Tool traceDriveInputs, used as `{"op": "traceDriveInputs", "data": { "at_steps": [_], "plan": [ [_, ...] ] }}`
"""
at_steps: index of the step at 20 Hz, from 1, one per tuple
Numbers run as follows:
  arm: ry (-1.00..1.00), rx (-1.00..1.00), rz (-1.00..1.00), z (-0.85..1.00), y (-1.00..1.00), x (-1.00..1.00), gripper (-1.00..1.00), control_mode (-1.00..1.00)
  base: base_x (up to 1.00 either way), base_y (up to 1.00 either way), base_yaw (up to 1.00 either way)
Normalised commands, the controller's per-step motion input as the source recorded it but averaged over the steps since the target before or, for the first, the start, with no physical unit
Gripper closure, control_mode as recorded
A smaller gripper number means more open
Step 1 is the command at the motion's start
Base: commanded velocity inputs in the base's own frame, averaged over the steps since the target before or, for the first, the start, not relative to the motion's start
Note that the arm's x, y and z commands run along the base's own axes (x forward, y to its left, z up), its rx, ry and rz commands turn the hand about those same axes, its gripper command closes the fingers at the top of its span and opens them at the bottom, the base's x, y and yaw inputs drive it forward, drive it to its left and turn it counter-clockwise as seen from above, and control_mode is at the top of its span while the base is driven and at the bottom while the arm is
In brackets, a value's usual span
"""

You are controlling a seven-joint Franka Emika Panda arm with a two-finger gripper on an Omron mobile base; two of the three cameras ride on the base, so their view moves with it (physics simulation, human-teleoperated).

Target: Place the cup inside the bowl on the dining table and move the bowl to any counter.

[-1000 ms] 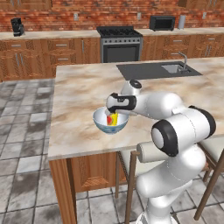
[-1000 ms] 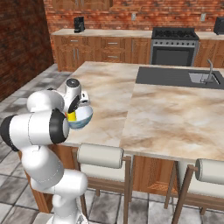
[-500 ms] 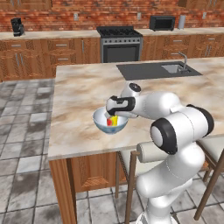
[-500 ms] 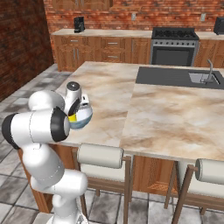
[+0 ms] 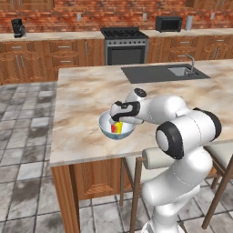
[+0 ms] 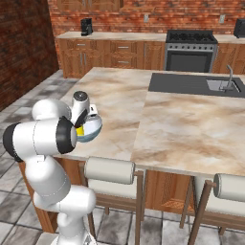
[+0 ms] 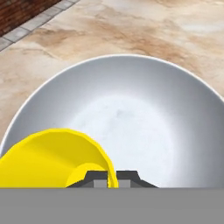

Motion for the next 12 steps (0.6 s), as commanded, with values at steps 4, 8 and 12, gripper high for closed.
{"op": "traceDriveInputs", "data": {
  "at_steps": [4,8,12],
  "plan": [
    [0.0,0.0,0.0,0.0,0.0,0.0,1.0,-1.0,0.0,0.0,0.0],
    [0.0,0.0,0.0,0.0,0.02,0.0,-1.0,-1.0,0.0,0.0,0.0],
    [0.0,0.0,0.0,0.02,0.04,0.0,-1.0,-1.0,0.0,0.0,0.0]
  ]
}}
